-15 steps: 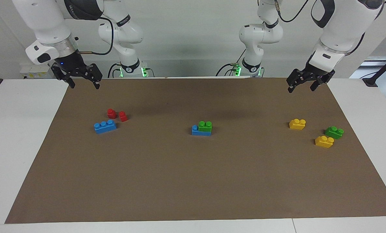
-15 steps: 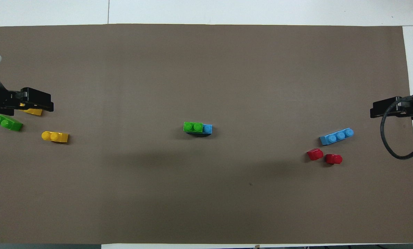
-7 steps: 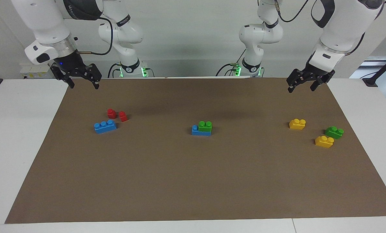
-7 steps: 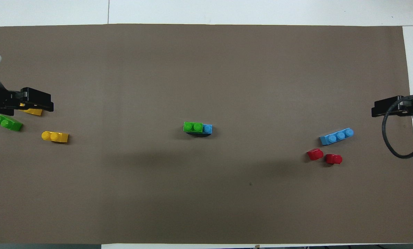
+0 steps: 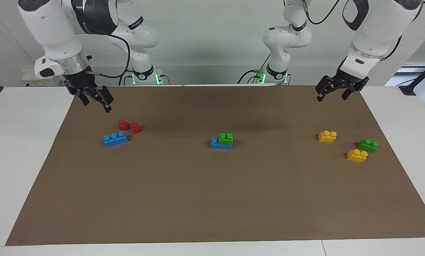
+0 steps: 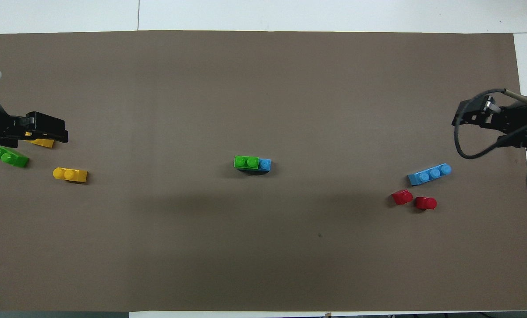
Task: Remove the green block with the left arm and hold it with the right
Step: 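Move the left gripper and the right gripper toward the joined green-blue bricks, then grasp the green brick with the left gripper while the right gripper grasps blue, then pull the green brick away with the left gripper while the right gripper pulls blue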
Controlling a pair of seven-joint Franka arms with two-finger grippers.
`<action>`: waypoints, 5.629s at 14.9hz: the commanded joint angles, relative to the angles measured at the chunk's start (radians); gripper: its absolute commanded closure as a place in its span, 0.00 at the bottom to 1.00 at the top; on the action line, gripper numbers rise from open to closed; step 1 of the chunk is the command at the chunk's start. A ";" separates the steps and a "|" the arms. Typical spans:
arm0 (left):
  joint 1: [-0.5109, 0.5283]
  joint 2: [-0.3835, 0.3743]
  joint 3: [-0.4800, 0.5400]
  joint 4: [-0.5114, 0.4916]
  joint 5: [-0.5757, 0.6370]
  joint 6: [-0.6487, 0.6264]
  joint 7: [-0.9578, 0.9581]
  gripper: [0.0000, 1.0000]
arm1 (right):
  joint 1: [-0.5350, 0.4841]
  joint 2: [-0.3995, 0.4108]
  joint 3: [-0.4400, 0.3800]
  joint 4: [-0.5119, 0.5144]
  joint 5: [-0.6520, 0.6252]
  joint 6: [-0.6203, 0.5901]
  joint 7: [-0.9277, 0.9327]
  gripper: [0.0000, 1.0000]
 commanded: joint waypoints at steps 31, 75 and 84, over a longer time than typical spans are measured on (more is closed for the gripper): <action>-0.499 0.166 -0.009 -0.308 0.007 0.600 -2.027 0.00 | 0.483 0.433 0.006 -0.125 0.619 0.664 1.046 0.01; -0.470 0.184 0.000 -0.258 0.059 0.572 -2.109 1.00 | 0.535 0.482 0.004 -0.165 0.708 0.865 1.048 1.00; -0.182 0.141 0.000 -0.273 0.053 0.475 -1.514 1.00 | 0.080 0.396 -0.005 -0.028 0.507 0.342 0.775 1.00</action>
